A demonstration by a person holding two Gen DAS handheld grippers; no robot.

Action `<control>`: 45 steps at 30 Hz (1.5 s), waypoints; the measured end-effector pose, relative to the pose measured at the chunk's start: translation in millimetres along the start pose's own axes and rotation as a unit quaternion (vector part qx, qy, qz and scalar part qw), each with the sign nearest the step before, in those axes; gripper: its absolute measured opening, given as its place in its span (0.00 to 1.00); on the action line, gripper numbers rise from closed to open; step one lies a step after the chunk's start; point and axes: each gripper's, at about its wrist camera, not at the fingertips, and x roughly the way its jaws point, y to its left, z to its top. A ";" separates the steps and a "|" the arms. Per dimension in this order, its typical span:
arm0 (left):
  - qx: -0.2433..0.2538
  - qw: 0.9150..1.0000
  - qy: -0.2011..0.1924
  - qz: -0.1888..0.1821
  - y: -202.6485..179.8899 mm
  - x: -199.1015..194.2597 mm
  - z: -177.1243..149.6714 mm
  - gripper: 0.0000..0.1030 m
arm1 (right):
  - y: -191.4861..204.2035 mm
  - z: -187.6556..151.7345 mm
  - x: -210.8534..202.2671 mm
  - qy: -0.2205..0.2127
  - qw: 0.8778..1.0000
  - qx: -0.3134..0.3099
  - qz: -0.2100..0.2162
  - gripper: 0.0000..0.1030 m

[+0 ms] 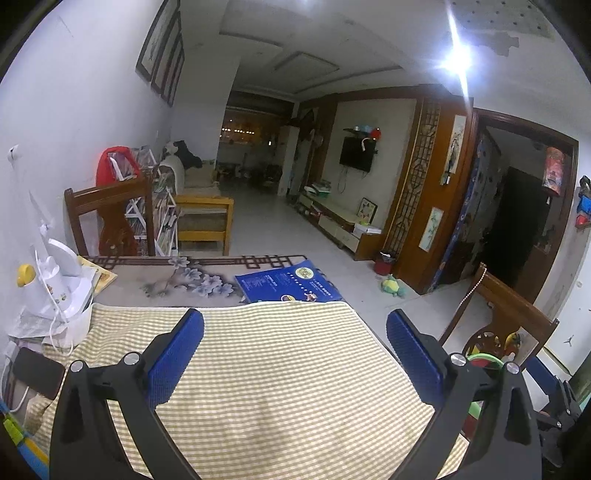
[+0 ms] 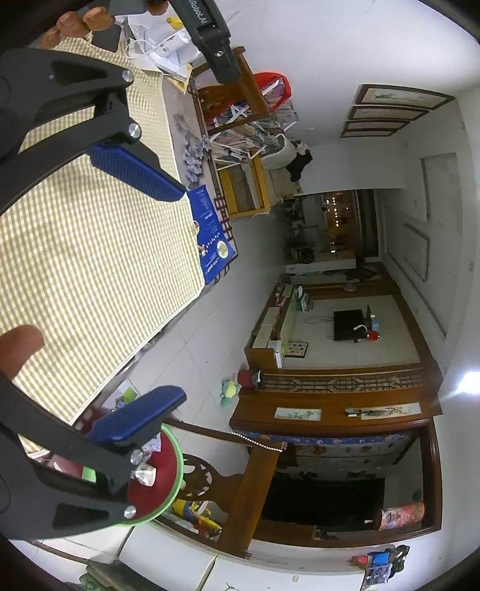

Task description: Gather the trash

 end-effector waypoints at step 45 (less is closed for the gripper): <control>0.017 1.000 0.021 0.014 4.9 -12.5 -9.9 0.92 | -4.5 -19.9 4.1 0.057 0.998 -0.009 0.020 0.95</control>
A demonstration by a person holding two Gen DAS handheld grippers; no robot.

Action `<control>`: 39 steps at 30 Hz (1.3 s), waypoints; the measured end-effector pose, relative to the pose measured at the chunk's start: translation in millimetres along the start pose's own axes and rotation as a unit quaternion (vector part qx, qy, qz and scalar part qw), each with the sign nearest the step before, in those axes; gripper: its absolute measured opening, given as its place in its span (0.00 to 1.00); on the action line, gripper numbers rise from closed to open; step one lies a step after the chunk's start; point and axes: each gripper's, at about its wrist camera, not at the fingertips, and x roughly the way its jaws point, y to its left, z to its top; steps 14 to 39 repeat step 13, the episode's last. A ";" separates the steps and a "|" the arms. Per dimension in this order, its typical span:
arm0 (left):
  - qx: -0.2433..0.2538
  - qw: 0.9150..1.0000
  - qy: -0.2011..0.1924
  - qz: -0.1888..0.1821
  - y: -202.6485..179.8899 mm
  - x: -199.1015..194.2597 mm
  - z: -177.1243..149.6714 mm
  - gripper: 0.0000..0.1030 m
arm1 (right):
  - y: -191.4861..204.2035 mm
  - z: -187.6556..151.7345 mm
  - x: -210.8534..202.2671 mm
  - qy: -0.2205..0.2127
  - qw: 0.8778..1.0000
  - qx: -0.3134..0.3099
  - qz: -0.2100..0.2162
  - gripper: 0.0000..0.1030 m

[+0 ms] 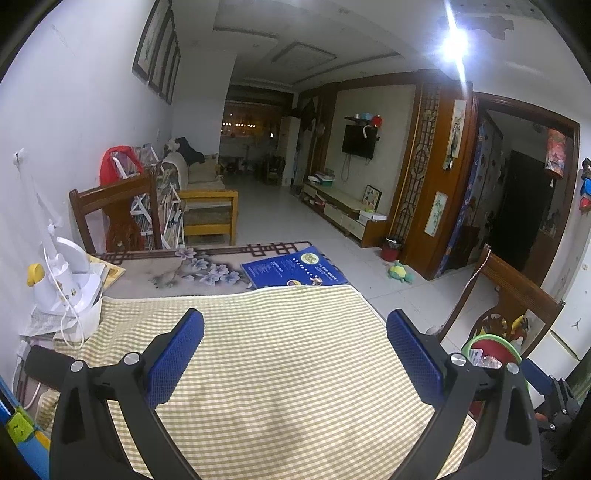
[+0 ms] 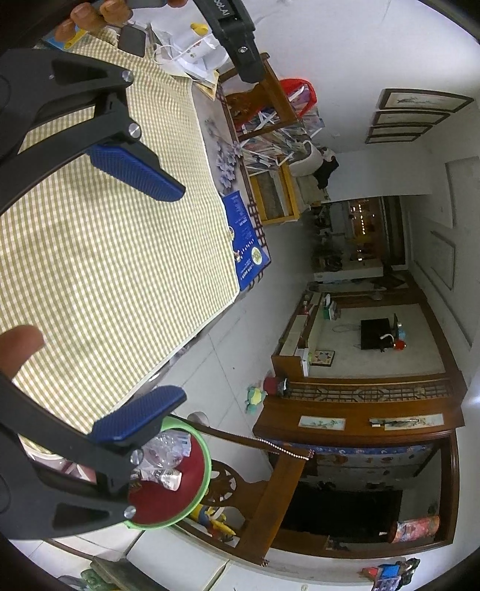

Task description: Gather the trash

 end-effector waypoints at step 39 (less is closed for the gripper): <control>-0.020 0.998 0.059 0.020 11.0 23.5 -12.8 0.92 | -1.1 -26.7 64.4 0.086 0.995 -0.028 0.031 0.95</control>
